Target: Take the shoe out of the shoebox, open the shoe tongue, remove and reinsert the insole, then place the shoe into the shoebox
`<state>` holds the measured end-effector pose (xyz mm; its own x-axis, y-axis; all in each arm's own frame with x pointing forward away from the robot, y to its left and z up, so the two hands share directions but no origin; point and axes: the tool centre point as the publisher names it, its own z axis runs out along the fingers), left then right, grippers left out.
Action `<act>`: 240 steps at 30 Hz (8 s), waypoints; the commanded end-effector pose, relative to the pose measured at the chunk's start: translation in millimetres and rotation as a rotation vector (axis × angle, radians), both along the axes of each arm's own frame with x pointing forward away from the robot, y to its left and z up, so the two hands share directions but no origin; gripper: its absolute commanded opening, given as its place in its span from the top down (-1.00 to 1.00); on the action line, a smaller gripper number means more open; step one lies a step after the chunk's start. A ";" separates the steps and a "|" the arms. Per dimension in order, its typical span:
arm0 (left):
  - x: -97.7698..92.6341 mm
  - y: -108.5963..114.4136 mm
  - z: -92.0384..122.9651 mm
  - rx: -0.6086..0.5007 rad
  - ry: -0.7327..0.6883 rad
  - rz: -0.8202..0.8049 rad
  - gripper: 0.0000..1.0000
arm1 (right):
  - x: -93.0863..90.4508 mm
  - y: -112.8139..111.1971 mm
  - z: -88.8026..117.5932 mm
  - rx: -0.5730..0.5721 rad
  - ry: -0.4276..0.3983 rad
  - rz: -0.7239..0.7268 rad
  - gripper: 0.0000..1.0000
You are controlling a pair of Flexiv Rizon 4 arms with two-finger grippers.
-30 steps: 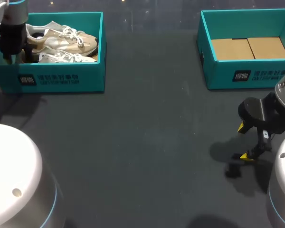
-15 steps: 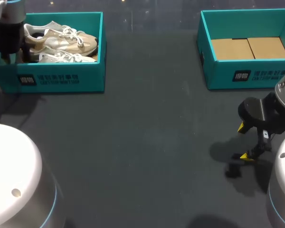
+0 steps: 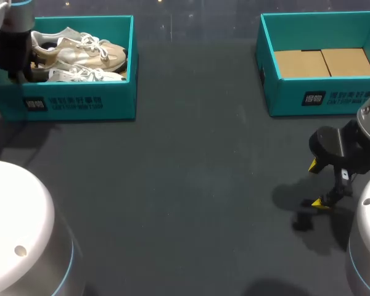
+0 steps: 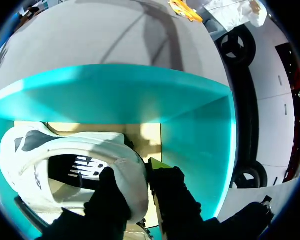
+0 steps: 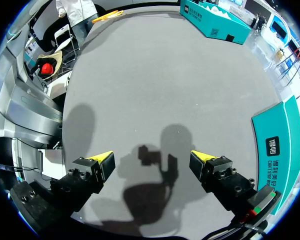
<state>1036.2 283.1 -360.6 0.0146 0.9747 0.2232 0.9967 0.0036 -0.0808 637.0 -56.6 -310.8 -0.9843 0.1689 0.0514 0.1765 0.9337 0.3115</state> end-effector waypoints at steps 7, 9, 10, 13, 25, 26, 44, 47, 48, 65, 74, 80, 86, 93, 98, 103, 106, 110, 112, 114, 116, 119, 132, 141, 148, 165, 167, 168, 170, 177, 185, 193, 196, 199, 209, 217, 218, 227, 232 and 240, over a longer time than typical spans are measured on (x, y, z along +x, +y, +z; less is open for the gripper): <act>-1.5 5.6 5.1 -0.008 -0.010 -0.009 1.00 | -1.9 -0.1 -0.1 -0.002 -0.002 -0.001 -1.00; -0.4 6.9 6.4 -0.011 -0.011 -0.009 1.00 | -1.9 -0.1 -0.1 -0.002 -0.002 -0.001 -1.00; 0.2 7.5 7.2 -0.013 -0.012 -0.009 1.00 | -1.9 -0.1 -0.1 -0.002 -0.002 -0.001 -1.00; 1.5 9.0 10.9 -0.023 -0.014 -0.010 1.00 | -1.9 -0.1 -0.1 -0.002 -0.002 -0.001 -1.00; 4.4 12.6 34.4 -0.080 -0.037 -0.008 1.00 | -1.9 -0.1 -0.1 -0.002 -0.002 -0.001 -1.00; 4.9 12.9 36.7 -0.083 -0.038 -0.009 1.00 | -1.9 -0.1 -0.1 -0.002 -0.002 -0.001 -1.00; 9.3 17.8 90.8 -0.123 -0.088 0.008 1.00 | -1.9 -0.1 -0.1 -0.002 -0.002 -0.001 -1.00; 11.0 16.2 98.3 -0.122 -0.085 0.020 1.00 | -1.9 -0.1 -0.1 -0.002 -0.002 -0.001 -1.00; 12.0 15.2 101.3 -0.123 -0.086 0.025 1.00 | -1.9 -0.1 -0.1 -0.002 -0.002 -0.001 -1.00; 33.4 -4.8 164.2 -0.107 -0.090 0.096 1.00 | -1.9 -0.1 -0.1 -0.002 -0.002 -0.001 -1.00; 38.7 -8.0 185.1 -0.054 -0.090 0.100 1.00 | -1.9 -0.1 -0.1 -0.002 -0.002 -0.001 -1.00; 38.7 -8.0 185.1 -0.054 -0.090 0.100 1.00 | -1.9 -0.1 -0.1 -0.002 -0.002 -0.001 -1.00; 38.7 -8.0 185.1 -0.054 -0.090 0.100 1.00 | -1.9 -0.1 -0.1 -0.002 -0.002 -0.001 -1.00; 21.9 -15.4 199.2 -0.069 -0.028 0.145 1.00 | -1.9 -0.1 -0.1 -0.002 -0.002 -0.001 -1.00; 9.4 -17.9 229.2 -0.086 -0.052 0.141 1.00 | -1.9 -0.1 -0.1 -0.002 -0.002 -0.001 -1.00; -10.6 -25.7 248.5 -0.070 -0.067 0.124 1.00 | -1.9 -0.1 -0.1 -0.002 -0.002 -0.001 -1.00; -27.5 -34.5 253.9 -0.070 -0.076 0.103 1.00 | -1.9 -0.1 -0.1 -0.002 -0.002 -0.001 -1.00; -64.9 -49.1 256.7 -0.058 -0.093 0.080 1.00 | -1.9 -0.1 -0.1 -0.002 -0.002 -0.001 -1.00; -80.8 -57.2 256.3 -0.045 -0.081 0.086 1.00 | -1.9 -0.1 -0.1 -0.002 -0.002 -0.001 -1.00; -96.1 -68.2 254.9 -0.029 -0.092 0.115 1.00 | -1.9 -0.1 -0.1 -0.002 -0.002 -0.001 -1.00; -103.7 -74.4 253.9 -0.023 -0.076 0.100 1.00 | -1.9 -0.1 -0.1 -0.002 -0.002 -0.001 -1.00; -103.7 -74.4 253.9 -0.023 -0.076 0.100 1.00 | -1.9 -0.1 -0.1 -0.002 -0.002 -0.001 -1.00; -103.7 -74.4 253.9 -0.023 -0.076 0.100 1.00 | -1.9 -0.1 -0.1 -0.002 -0.002 -0.001 -1.00; -197.0 -108.0 258.8 -0.029 -0.098 0.072 1.00 | -1.9 -0.1 -0.1 -0.002 -0.002 -0.001 -1.00; -244.4 -136.5 254.0 -0.073 -0.013 0.069 1.00 | -1.9 -0.1 -0.1 -0.002 -0.002 -0.001 -1.00; -246.0 -137.0 247.3 -0.050 -0.018 0.096 1.00 | -1.9 -0.1 -0.1 -0.002 -0.002 -0.001 -1.00; -250.1 -141.3 238.1 -0.049 0.045 0.105 1.00 | -1.9 -0.1 -0.1 -0.002 -0.002 -0.001 -1.00; -252.9 -145.1 234.7 -0.047 0.054 0.113 1.00 | -1.9 -0.1 -0.1 -0.002 -0.002 -0.001 -1.00; -262.0 -155.3 229.8 -0.044 0.080 0.106 1.00 | -1.9 -0.1 -0.1 -0.002 -0.002 -0.001 -1.00; -293.7 -187.2 214.3 -0.035 0.107 0.051 1.00 | -1.9 -0.1 -0.1 -0.002 -0.002 -0.001 -1.00; -329.2 -232.6 191.4 0.038 0.085 0.061 1.00 | -1.9 -0.1 -0.1 -0.002 -0.002 -0.001 -1.00; -335.4 -243.9 187.7 0.031 0.122 0.059 1.00 | -1.9 -0.1 -0.1 -0.002 -0.002 -0.001 -1.00; -335.4 -243.9 187.7 0.031 0.122 0.059 1.00 | -1.9 -0.1 -0.1 -0.002 -0.002 -0.001 -1.00; -335.4 -243.9 187.7 0.031 0.122 0.059 1.00 | -1.9 -0.1 -0.1 -0.002 -0.002 -0.001 -1.00; -329.9 -273.2 152.5 0.082 0.099 0.097 1.00 | -1.9 -0.1 -0.1 -0.002 -0.002 -0.001 -1.00; -330.2 -304.3 120.0 0.107 0.096 0.088 1.00 | -1.9 -0.1 -0.1 -0.002 -0.002 -0.001 -1.00; -330.9 -307.6 117.3 0.110 0.091 0.088 1.00 | -1.9 -0.1 -0.1 -0.002 -0.002 -0.001 -1.00; -331.7 -328.2 98.4 0.122 0.064 0.076 1.00 | -1.9 -0.1 -0.1 -0.002 -0.002 -0.001 -1.00; -331.4 -334.6 90.4 0.131 0.057 0.069 1.00 | -1.9 -0.1 -0.1 -0.002 -0.002 -0.001 -1.00; -331.0 -342.7 76.6 0.151 0.039 0.070 1.00 | -1.9 -0.1 -0.1 -0.002 -0.002 -0.001 -1.00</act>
<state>704.5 -53.8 -279.0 -0.0416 0.9327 0.3582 0.9899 0.0872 -0.1120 636.9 -56.7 -310.7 -0.9843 0.1690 0.0513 0.1765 0.9337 0.3115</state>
